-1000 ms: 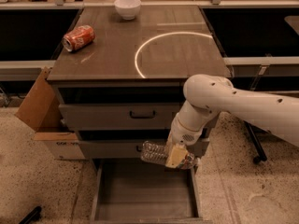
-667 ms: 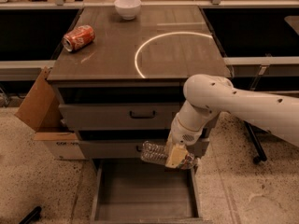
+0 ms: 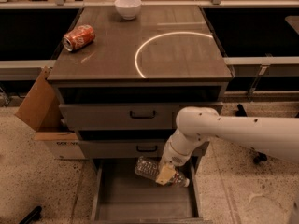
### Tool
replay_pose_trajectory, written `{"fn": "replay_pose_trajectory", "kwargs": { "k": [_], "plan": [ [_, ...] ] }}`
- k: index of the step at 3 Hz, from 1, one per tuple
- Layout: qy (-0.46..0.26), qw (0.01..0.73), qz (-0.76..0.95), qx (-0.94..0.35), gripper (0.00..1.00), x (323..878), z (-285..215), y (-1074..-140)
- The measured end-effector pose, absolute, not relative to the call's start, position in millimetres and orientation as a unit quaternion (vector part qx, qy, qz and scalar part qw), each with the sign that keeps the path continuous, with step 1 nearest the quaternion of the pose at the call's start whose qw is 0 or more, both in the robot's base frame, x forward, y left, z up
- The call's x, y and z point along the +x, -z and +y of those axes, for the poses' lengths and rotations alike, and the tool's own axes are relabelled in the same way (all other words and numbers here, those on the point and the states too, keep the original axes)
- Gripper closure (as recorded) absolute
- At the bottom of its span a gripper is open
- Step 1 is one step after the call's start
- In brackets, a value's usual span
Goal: Place water bottle into bottom drawer
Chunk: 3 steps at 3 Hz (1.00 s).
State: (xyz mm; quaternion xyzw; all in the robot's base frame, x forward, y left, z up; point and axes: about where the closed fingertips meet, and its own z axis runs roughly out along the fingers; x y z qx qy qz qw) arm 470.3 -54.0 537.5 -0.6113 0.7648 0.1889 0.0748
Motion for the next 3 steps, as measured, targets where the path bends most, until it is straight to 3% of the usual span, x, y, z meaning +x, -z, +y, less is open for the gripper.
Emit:
{"fn": "replay_pose_trajectory", "kwargs": {
  "k": [1, 3],
  "plan": [
    [-0.195, 0.099, 0.788, -0.575, 1.0, 470, -37, -472],
    [-0.184, 0.103, 0.8, -0.562, 1.0, 473, -52, -445]
  ]
}}
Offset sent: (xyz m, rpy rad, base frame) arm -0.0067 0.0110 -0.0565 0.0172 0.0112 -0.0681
